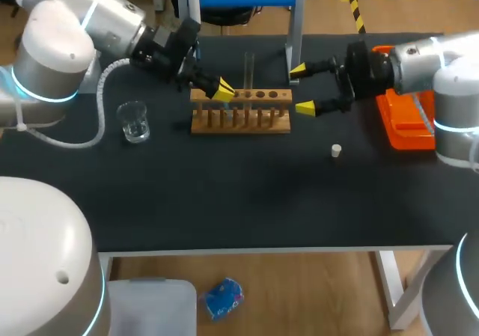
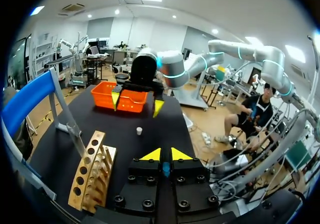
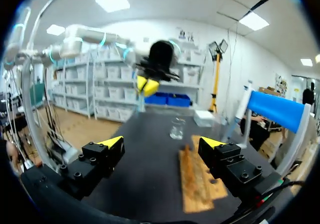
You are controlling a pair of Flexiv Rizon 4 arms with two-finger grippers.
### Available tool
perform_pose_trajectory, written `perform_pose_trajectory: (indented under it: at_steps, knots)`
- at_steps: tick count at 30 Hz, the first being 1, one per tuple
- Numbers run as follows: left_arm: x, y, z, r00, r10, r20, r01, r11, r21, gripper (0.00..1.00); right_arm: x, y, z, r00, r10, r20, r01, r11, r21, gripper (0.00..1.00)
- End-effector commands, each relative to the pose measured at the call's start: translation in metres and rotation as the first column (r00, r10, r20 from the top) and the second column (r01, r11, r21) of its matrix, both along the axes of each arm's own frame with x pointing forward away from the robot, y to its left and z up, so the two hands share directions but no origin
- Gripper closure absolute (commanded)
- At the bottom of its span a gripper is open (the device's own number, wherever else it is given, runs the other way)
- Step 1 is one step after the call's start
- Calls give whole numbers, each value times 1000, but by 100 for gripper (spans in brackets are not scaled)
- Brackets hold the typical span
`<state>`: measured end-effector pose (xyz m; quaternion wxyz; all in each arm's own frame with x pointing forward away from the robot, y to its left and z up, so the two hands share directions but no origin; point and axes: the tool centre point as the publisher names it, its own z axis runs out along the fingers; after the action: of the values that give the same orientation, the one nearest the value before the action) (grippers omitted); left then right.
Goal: Invert the test tube, pick up the pipette, mount the tip to pipette, aspirate from beaker and dispense into the tube, eject the tip, return the pipette, and cap with the stopper.
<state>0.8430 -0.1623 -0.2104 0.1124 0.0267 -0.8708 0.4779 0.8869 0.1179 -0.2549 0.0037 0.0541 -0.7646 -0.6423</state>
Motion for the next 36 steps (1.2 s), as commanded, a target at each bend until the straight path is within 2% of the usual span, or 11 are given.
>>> perform_pose_trajectory:
  at_steps: [1, 2, 22, 28, 36]
  knots:
    - [-1, -4, -4, 1000, 3, -4, -3, 1000, -5, 100, -14, 12, -3, 999, 36, 7, -36, 999, 27, 0]
    - [-1, -5, -5, 1000, 2, -8, -2, 1000, -22, 100, -16, 15, -3, 999, 50, 8, -50, 998, 27, 0]
    - [-1, -5, -5, 1000, 2, -8, -2, 1000, -22, 100, -18, 18, -3, 998, 62, 12, -62, 998, 24, 0]
    - [-1, -5, -5, 1000, 2, -8, -2, 1000, -22, 100, -20, 35, 1, 997, 82, -2, -82, 995, 56, 0]
    - [-1, -5, -5, 1000, 2, -8, -2, 1000, -22, 100, -31, 72, 9, 990, 137, -16, -135, 988, 78, 0]
